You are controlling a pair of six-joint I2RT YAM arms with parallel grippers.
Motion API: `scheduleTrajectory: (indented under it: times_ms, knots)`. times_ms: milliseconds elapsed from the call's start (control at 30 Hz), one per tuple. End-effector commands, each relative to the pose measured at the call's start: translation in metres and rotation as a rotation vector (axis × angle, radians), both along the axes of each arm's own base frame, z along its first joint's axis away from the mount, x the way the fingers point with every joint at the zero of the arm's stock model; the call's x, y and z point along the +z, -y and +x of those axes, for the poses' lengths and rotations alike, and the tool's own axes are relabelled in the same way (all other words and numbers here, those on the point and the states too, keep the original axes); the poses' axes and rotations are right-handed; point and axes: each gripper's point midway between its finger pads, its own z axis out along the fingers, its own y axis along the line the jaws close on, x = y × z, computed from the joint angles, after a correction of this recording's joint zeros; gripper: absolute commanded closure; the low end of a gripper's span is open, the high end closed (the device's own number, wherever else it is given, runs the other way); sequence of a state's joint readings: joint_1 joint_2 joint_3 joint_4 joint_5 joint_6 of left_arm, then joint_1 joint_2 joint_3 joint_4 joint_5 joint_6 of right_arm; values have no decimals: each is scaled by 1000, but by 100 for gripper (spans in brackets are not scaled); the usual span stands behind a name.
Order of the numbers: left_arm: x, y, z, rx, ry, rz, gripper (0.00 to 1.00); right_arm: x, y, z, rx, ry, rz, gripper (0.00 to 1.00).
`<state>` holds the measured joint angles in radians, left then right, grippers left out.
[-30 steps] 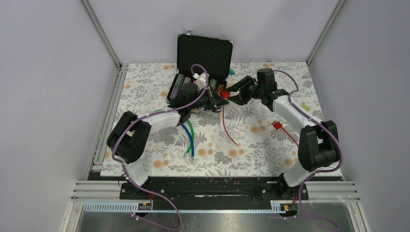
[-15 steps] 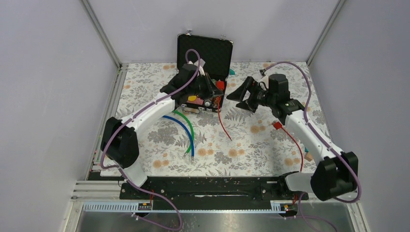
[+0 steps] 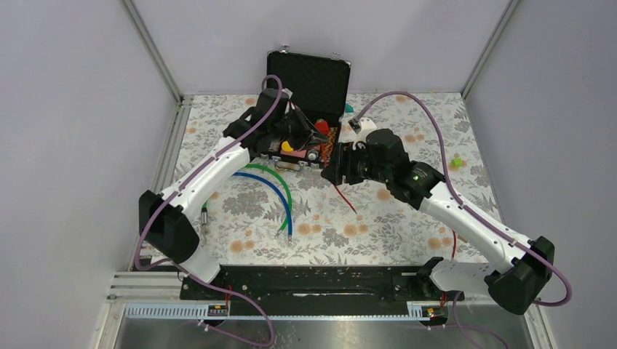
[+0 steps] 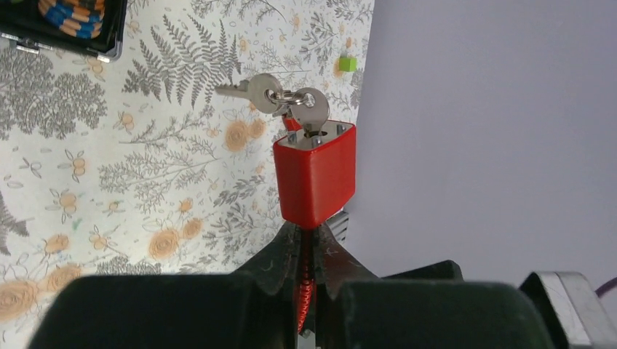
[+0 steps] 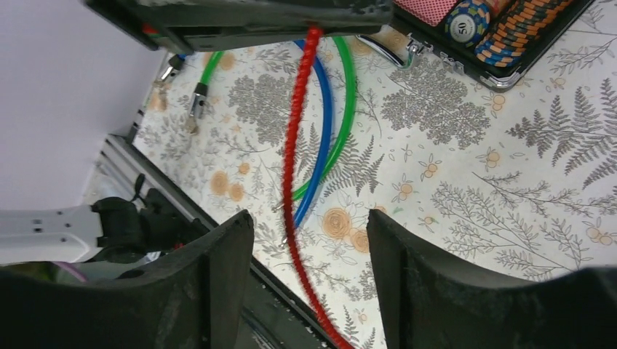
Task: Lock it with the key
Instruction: Lock the lock.
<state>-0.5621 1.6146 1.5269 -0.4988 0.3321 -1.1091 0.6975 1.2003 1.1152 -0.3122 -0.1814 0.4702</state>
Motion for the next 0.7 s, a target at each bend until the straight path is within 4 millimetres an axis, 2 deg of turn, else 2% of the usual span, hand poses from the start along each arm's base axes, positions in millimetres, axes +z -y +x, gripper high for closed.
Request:
scheduleTrajectory:
  times_ms: [0,100,233,267,300,367,400,467,500,567,600,667]
  knots:
    - [40,-11,-25,28,9,-95,100,13,-3,7,-39,123,-85,38]
    - [39,-16,-32,22,27,-89,100,7,-13,2,-13,115,-90,53]
    - [36,-22,-43,1,63,-94,100,10,-20,-8,22,112,-43,96]
    - [35,-24,-46,-2,76,-96,100,14,-22,-11,35,115,-18,100]
    - [36,-26,-48,-7,103,-100,88,18,-21,-15,42,114,2,100]
    - [28,-29,-55,-54,150,-72,44,30,-18,-24,54,112,39,100]
    - [26,-30,-61,-94,180,-49,26,36,-15,-28,47,106,51,100]
    - [18,-36,-71,-172,250,16,7,43,-6,-36,34,84,53,100]
    - [13,-43,-74,-193,280,60,2,45,-1,-39,21,65,41,100]
    - [9,-56,-80,-215,353,131,1,44,7,-46,18,33,4,100]
    - [12,-62,-83,-227,409,164,1,42,11,-50,23,15,-18,100]
    - [31,-72,-93,-246,518,180,1,40,20,-59,32,-13,-51,100]
